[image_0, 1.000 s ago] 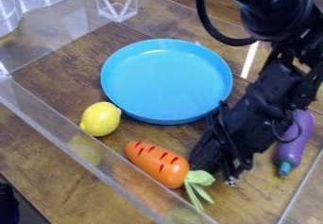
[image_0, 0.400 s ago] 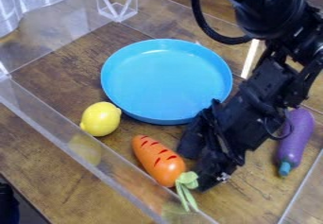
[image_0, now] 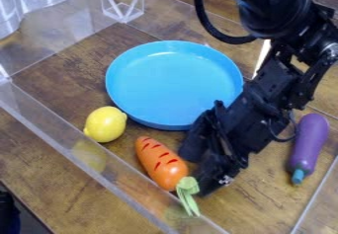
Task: Move the carrot to the left side
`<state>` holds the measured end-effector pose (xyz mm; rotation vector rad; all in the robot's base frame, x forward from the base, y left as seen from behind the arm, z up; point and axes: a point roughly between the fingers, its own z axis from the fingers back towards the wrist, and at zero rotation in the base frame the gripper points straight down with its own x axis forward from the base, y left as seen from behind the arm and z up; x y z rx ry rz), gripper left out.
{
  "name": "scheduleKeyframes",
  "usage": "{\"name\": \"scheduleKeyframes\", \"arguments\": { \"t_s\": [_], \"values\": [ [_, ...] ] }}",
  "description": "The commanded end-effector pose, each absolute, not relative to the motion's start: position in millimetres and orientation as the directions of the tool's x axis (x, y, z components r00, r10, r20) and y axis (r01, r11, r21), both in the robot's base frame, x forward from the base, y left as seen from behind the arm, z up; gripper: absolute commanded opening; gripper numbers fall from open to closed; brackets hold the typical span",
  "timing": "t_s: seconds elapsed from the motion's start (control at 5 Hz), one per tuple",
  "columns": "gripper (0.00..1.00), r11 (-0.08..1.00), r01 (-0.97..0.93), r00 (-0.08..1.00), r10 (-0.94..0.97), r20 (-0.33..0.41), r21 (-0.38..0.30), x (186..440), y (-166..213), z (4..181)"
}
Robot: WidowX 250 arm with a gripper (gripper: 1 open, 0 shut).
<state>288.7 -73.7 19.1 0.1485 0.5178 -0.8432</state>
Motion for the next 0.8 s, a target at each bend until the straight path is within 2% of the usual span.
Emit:
{"name": "scheduleKeyframes", "arguments": {
  "t_s": [0.0, 0.2, 0.4, 0.6],
  "values": [
    [1.0, 0.684, 0.727, 0.576, -0.66, -0.483, -0.068, 292.3, -60.2, 26.0],
    [1.0, 0.691, 0.719, 0.579, -0.651, -0.491, -0.068, 291.4, -56.6, 26.0],
    [0.0, 0.695, 0.716, 0.58, -0.647, -0.496, -0.068, 291.1, -54.6, 26.1],
    [0.0, 0.696, 0.715, 0.579, -0.644, -0.499, -0.07, 290.9, -53.4, 26.4]
  ]
}}
